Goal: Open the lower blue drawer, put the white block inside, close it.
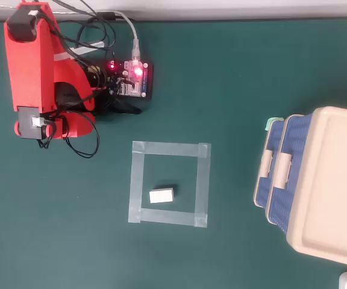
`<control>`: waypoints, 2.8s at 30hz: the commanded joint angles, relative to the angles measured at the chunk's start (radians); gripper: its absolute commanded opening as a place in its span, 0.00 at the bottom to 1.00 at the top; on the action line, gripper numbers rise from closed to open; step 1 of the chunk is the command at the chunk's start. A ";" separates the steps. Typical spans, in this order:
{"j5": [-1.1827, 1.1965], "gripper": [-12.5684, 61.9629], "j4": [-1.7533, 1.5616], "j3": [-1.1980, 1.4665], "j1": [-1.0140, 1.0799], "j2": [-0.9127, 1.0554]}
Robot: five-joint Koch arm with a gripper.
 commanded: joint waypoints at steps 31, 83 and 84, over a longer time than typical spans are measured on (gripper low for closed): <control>1.374 0.62 -1.170 -0.276 -1.170 -0.339; 1.621 0.11 -1.924 -1.262 -1.373 -1.468; 1.621 0.07 -1.919 -1.256 -1.368 -1.468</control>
